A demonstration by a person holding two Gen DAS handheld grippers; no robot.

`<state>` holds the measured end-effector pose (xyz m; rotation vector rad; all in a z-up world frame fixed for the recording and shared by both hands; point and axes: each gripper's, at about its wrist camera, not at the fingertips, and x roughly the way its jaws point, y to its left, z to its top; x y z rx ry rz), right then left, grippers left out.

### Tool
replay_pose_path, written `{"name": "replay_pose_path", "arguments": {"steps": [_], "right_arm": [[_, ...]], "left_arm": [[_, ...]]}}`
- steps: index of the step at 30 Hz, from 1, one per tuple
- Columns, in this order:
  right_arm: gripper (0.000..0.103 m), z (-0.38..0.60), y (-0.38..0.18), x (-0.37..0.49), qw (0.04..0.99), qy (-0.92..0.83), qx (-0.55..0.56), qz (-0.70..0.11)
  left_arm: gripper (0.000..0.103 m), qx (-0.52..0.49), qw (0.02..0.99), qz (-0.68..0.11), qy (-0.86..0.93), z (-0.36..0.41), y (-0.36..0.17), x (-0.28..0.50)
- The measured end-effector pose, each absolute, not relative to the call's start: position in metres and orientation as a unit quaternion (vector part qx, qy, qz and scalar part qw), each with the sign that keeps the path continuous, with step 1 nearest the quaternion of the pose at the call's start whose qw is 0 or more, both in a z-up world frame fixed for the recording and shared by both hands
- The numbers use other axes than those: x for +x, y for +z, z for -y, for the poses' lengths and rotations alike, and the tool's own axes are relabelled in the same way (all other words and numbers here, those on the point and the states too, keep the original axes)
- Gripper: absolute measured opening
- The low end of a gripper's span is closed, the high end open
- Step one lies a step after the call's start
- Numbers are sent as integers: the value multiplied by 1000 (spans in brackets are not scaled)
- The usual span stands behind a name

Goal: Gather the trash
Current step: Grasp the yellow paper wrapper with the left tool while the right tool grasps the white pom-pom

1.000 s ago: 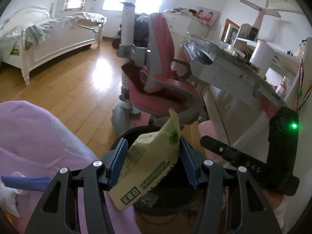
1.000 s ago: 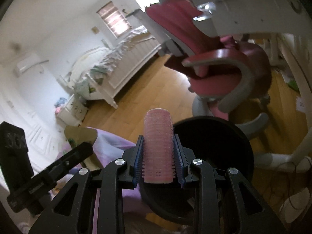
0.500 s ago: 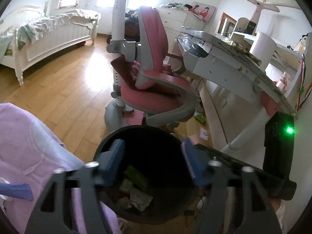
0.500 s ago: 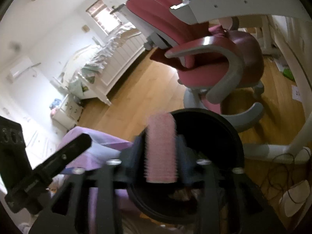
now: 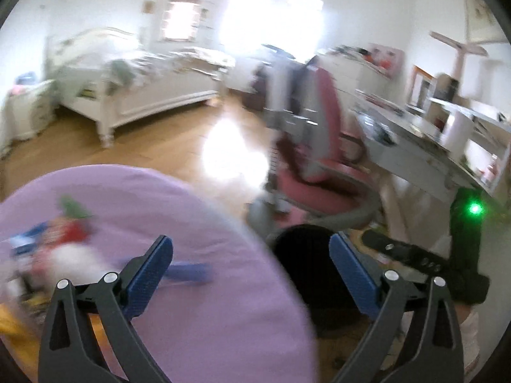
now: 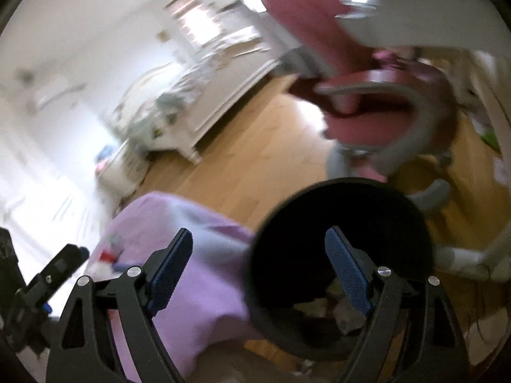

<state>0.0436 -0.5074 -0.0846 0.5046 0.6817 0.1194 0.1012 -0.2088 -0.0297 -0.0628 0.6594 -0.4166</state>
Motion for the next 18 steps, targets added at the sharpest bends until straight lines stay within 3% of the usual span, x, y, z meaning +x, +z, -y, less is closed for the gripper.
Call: {"name": "replay_pose_path", "arguments": {"steps": [7, 12, 18], "right_arm": [[84, 386, -61, 65, 905, 192, 153, -347], [84, 293, -50, 77, 891, 268, 86, -357], [84, 197, -52, 107, 877, 298, 5, -376]], "left_arm": [[98, -54, 938, -341, -38, 64, -42, 82], [97, -147, 915, -373, 46, -34, -66, 70], [96, -220, 887, -405, 39, -72, -92, 75]]}}
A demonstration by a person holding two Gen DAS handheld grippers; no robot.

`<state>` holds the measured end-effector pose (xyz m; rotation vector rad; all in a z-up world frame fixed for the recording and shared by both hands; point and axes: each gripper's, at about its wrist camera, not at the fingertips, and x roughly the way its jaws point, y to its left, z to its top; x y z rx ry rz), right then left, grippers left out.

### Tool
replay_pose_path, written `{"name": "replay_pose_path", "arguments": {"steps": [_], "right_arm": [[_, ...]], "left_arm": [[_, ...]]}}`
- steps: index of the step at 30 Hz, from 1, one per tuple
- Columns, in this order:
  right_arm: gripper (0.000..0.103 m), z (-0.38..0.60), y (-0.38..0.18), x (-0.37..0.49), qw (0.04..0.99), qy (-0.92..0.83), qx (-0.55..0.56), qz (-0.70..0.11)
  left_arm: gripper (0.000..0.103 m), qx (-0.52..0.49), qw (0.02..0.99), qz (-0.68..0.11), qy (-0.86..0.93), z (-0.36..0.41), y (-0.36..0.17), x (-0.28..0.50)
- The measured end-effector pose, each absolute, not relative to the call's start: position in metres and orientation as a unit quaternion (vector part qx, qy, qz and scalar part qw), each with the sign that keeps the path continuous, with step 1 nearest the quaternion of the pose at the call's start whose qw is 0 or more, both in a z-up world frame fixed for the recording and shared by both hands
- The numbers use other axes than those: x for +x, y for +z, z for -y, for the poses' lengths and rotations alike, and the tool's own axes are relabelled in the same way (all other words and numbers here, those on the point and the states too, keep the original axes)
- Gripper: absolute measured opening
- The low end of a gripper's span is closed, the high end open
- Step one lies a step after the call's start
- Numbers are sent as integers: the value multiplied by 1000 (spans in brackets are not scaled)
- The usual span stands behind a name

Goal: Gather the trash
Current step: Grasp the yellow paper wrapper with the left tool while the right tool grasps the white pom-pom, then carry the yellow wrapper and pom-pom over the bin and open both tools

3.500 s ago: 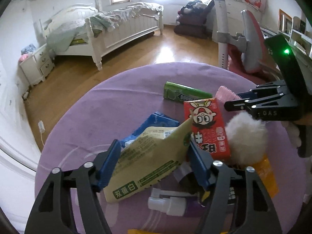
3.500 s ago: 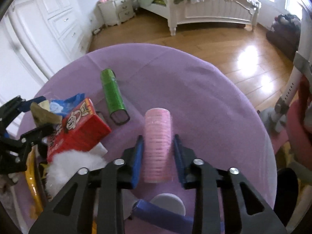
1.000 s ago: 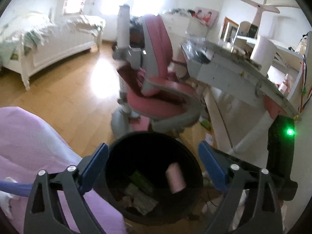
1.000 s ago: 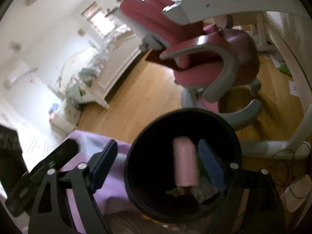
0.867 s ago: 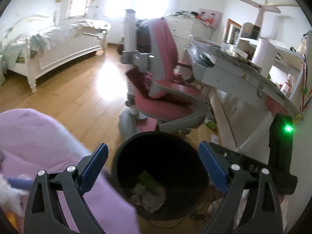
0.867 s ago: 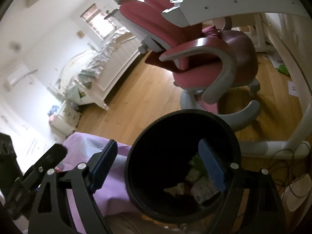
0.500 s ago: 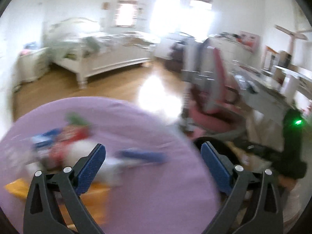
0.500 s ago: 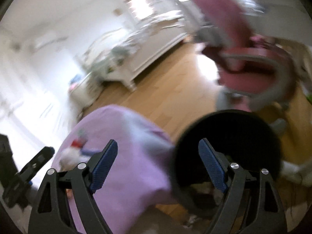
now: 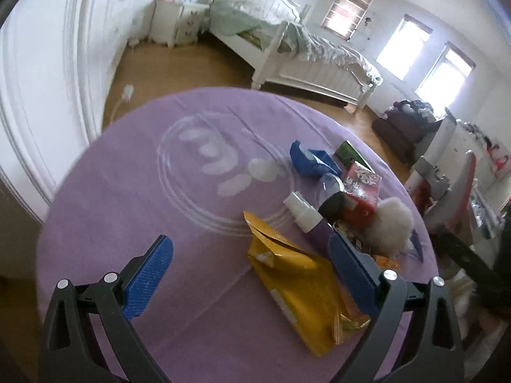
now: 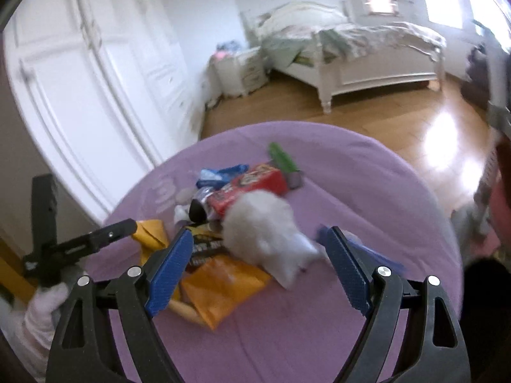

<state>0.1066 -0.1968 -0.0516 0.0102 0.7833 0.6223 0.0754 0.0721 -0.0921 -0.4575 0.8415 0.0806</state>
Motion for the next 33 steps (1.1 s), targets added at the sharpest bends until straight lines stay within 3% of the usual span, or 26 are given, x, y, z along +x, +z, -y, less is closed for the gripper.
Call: {"name": "replay_pose_path", "arguments": {"steps": [7, 9, 10, 13, 22, 33], "right_arm": [[63, 155, -83, 144, 861, 270, -20, -430], [55, 150, -88, 148, 857, 266, -25, -440], [48, 148, -90, 149, 856, 265, -28, -442], [42, 154, -89, 145, 860, 266, -10, -436], [42, 216, -33, 97, 891, 284, 98, -340], [42, 310, 7, 56, 924, 229, 153, -265]], "left_arm": [[64, -198, 887, -417, 31, -66, -103, 93], [45, -180, 888, -421, 38, -63, -105, 96], [26, -184, 886, -424, 28, -62, -106, 94], [12, -194, 886, -421, 7, -61, -107, 89], [3, -185, 930, -316, 9, -51, -44, 50], [2, -130, 958, -236, -98, 31, 41, 53]]}}
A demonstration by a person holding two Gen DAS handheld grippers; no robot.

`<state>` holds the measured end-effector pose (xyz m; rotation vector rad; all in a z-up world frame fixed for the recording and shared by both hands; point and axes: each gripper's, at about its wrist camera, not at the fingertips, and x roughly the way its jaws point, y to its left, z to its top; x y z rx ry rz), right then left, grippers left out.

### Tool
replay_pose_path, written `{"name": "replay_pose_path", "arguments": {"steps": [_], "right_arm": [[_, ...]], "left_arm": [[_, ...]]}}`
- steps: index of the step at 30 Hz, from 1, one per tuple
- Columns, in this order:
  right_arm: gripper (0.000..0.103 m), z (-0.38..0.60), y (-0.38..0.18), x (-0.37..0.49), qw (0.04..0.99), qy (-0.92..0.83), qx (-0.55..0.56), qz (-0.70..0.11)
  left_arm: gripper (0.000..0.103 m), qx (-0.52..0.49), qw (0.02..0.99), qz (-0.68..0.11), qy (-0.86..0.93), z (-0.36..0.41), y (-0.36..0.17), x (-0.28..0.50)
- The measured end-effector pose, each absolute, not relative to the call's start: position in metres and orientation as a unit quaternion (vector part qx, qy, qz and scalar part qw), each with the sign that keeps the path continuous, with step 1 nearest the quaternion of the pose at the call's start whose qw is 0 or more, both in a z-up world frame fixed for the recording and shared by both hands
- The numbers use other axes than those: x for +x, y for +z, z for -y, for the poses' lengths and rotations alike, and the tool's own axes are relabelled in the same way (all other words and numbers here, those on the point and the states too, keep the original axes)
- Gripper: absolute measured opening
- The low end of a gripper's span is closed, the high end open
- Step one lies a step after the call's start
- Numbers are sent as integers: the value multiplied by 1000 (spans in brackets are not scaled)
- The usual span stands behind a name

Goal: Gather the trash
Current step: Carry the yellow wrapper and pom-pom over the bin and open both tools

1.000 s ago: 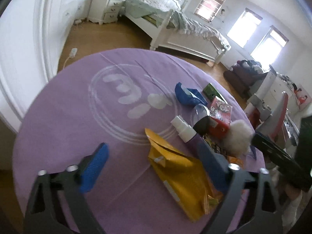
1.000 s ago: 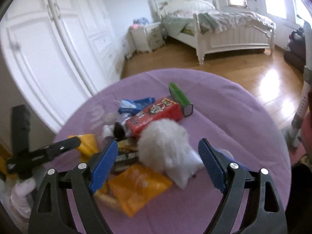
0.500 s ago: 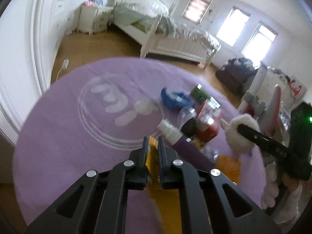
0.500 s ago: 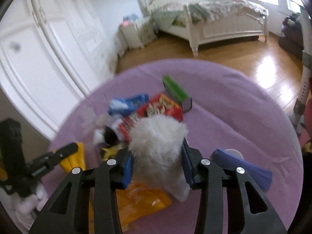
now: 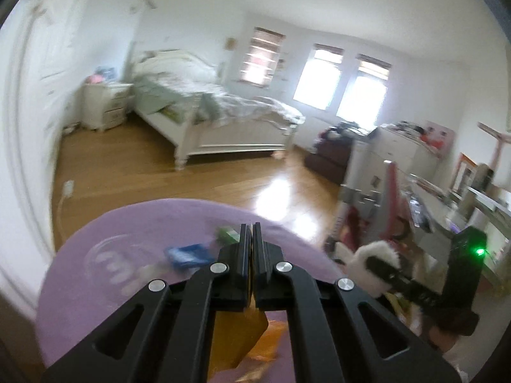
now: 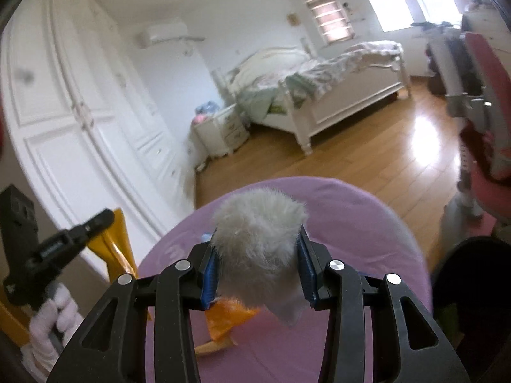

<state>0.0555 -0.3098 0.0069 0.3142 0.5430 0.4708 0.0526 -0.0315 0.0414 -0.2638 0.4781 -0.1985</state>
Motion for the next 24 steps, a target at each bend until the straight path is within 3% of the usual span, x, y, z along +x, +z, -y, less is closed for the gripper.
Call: {"name": "replay_pose_path", "arguments": {"steps": [17, 21, 24], "right_arm": [[42, 511, -21, 17, 942, 57, 227, -242], [42, 540, -37, 12, 937, 36, 242, -249], [42, 552, -49, 9, 934, 33, 244, -258]], "left_arm": [[2, -99, 899, -279, -324, 223, 24, 108], [5, -75, 904, -295, -301, 233, 12, 118], [7, -44, 898, -348, -266, 224, -13, 131]]}}
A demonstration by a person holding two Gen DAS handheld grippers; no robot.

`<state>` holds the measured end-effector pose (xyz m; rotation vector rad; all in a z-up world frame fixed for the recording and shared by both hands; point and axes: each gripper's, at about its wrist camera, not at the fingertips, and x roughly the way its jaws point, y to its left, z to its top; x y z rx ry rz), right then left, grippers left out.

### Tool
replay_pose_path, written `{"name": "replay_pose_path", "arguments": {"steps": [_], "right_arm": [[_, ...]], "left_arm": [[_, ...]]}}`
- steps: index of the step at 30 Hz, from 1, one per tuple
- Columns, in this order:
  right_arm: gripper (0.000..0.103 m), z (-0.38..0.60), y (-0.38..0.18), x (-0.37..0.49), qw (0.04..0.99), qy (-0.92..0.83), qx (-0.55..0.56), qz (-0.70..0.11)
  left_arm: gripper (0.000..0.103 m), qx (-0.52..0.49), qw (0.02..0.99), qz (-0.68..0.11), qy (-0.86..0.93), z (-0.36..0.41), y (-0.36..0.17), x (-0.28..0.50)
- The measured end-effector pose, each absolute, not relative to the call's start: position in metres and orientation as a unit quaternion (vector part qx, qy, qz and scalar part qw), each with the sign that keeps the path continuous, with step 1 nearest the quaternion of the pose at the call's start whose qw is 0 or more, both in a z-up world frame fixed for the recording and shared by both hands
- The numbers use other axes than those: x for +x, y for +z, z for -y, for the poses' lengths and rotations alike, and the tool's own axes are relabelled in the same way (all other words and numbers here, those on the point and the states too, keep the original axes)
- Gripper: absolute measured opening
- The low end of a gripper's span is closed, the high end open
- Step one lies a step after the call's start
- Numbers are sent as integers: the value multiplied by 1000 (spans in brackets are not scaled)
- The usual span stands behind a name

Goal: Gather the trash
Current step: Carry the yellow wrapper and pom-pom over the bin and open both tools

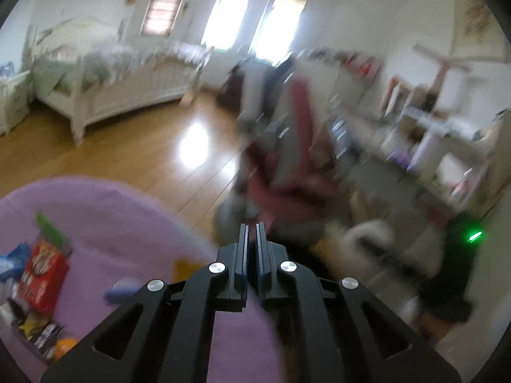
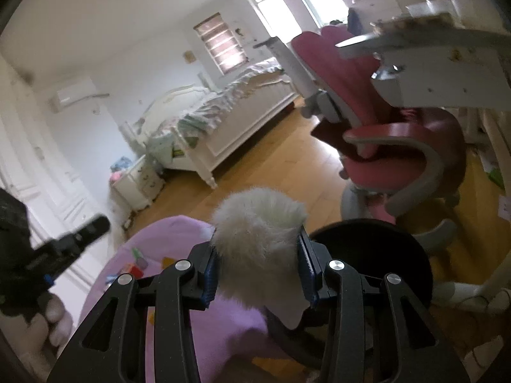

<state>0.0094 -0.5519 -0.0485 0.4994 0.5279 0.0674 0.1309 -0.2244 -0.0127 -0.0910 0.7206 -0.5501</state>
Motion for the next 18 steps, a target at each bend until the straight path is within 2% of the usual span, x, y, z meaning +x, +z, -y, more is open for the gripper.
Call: {"name": "replay_pose_path", "arguments": {"steps": [1, 2, 3, 4, 5, 12, 15, 17, 18], "right_arm": [[42, 550, -52, 10, 933, 33, 246, -262], [42, 553, -57, 11, 931, 35, 250, -265], [42, 554, -61, 13, 929, 38, 253, -268], [42, 551, -63, 14, 928, 40, 254, -270], [42, 548, -66, 16, 927, 43, 256, -273], [42, 521, -80, 24, 919, 70, 254, -292], [42, 512, -82, 24, 917, 76, 250, -300], [42, 506, -85, 25, 916, 78, 249, -306], [42, 504, -85, 25, 915, 79, 248, -307]], "left_arm": [[16, -21, 900, -362, -242, 220, -24, 133], [41, 1, 899, -378, -223, 217, -35, 135], [57, 16, 895, -397, -205, 213, -48, 137], [81, 22, 893, -406, -193, 209, -58, 137], [85, 25, 893, -406, -193, 207, -63, 135], [85, 106, 883, -412, -196, 223, -92, 141], [81, 114, 879, -413, -208, 235, -98, 148], [46, 122, 873, -423, -210, 241, -105, 152], [45, 119, 871, -426, -214, 241, -107, 154]]}}
